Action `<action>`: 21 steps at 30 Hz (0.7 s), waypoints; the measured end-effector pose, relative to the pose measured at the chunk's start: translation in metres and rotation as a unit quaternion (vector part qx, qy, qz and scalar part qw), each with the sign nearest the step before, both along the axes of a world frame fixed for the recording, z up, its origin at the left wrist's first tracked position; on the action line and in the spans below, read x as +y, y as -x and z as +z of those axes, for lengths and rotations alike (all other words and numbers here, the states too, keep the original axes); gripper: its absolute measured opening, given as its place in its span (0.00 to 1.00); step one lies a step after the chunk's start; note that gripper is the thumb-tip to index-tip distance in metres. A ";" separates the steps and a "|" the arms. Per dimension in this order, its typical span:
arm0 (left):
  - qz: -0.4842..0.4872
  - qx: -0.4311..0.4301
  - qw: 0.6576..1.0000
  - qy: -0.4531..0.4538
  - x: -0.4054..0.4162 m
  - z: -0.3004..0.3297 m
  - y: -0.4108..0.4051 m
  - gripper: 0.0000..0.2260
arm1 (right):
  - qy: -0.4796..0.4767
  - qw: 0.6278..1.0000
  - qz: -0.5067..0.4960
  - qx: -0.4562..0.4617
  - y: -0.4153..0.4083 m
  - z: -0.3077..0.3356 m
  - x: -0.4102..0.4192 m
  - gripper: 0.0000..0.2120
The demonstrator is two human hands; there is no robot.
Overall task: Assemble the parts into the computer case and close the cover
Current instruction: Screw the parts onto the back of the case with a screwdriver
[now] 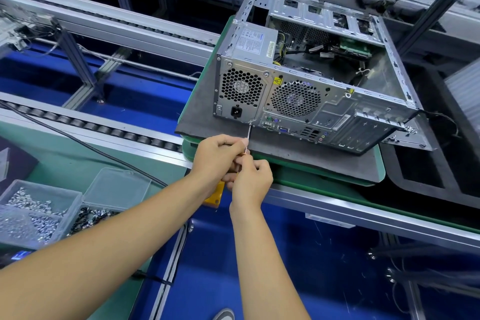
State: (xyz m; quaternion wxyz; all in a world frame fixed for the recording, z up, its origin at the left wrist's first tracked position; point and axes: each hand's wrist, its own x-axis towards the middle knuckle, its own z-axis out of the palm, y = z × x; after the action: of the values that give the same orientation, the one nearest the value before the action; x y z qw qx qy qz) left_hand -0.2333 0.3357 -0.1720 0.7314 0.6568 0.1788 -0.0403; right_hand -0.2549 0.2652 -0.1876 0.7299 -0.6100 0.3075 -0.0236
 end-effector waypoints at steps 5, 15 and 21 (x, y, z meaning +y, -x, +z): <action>0.044 -0.038 0.997 -0.051 -0.002 0.001 0.023 0.07 | 0.009 0.999 0.007 0.045 0.001 0.002 0.000 0.11; -0.031 0.149 0.988 0.010 -0.024 -0.003 0.064 0.21 | -0.001 0.992 0.109 0.059 0.004 0.019 -0.005 0.09; -0.053 0.070 0.996 -0.012 -0.021 -0.012 0.067 0.20 | 0.292 0.951 0.099 0.029 0.008 0.036 -0.016 0.12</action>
State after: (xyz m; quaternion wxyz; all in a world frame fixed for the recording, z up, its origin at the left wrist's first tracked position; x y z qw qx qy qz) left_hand -0.3000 0.3149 -0.1836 0.7061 0.6696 0.1951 -0.1227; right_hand -0.2624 0.2492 -0.1513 0.5093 -0.8242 0.2468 -0.0223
